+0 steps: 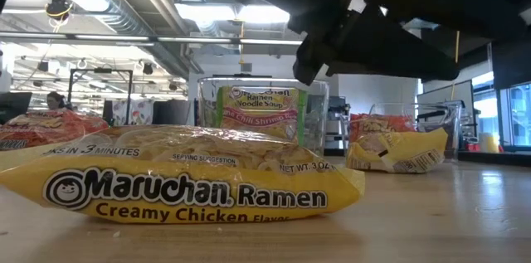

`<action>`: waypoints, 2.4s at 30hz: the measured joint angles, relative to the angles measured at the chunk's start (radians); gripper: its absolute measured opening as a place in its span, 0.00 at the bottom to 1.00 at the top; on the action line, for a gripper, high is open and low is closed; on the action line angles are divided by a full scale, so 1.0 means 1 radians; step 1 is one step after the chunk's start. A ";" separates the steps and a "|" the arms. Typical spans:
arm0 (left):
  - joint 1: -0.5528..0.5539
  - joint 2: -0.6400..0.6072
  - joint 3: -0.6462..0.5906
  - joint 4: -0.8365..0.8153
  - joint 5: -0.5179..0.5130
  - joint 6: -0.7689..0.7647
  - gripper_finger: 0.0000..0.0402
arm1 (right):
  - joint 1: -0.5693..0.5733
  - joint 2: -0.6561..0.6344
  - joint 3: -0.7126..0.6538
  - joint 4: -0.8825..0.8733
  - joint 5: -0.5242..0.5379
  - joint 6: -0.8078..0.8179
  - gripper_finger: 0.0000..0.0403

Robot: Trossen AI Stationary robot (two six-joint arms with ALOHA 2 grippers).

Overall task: Sort Maruchan noodles
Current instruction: Put the bottom orange noodle pack into the top right transparent bin

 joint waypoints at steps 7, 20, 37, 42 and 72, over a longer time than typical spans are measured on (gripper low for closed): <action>-0.021 -0.094 0.066 -0.282 0.004 -0.115 0.47 | 0.456 -0.134 -0.211 0.218 0.076 0.283 0.61; -0.022 -0.346 0.146 -1.083 -0.007 -0.661 0.47 | 0.804 -0.032 -0.434 0.604 0.430 0.367 0.61; 0.206 -0.470 0.014 -1.834 0.164 -1.044 0.47 | 0.801 0.160 -0.436 0.794 0.426 0.327 0.61; 0.331 -0.487 -0.103 -1.834 0.237 -0.806 0.47 | 0.801 0.202 -0.436 0.830 0.414 0.321 0.61; 0.988 -0.841 -0.706 -1.424 0.498 0.236 0.47 | 0.652 0.236 -0.436 0.888 0.278 0.331 0.61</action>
